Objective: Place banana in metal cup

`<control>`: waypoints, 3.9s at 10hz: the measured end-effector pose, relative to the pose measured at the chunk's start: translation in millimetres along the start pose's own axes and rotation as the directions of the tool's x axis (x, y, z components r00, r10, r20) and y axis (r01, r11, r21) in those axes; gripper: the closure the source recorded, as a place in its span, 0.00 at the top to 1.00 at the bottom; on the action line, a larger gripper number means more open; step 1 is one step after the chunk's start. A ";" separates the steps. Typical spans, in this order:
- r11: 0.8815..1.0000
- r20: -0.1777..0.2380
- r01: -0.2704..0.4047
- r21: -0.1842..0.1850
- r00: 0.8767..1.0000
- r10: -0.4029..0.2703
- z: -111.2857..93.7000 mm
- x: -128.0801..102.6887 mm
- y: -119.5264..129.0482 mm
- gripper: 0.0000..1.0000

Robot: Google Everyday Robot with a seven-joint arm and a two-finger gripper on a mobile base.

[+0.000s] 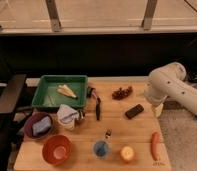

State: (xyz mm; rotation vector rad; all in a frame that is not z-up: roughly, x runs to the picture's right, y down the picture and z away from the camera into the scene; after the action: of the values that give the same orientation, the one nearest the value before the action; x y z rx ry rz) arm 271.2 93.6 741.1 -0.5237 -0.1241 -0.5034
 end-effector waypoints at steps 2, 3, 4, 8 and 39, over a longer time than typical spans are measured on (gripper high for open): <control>1.000 0.000 0.000 0.000 1.000 0.000 0.0 0.0 0.0 0.80; 1.000 0.000 0.000 0.000 1.000 0.000 0.0 0.0 0.0 0.80; 1.000 0.000 0.000 0.000 1.000 0.000 0.0 0.0 0.0 0.80; 1.000 -0.001 0.001 -0.001 1.000 -0.001 0.0 -0.1 0.2 0.80; 0.997 0.244 -0.008 0.082 0.970 -0.012 -5.9 -264.3 -332.4 0.80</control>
State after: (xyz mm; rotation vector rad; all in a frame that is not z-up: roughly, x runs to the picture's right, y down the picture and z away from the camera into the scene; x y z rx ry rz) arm -122.1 -44.9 821.7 -0.5037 -0.3799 -0.4325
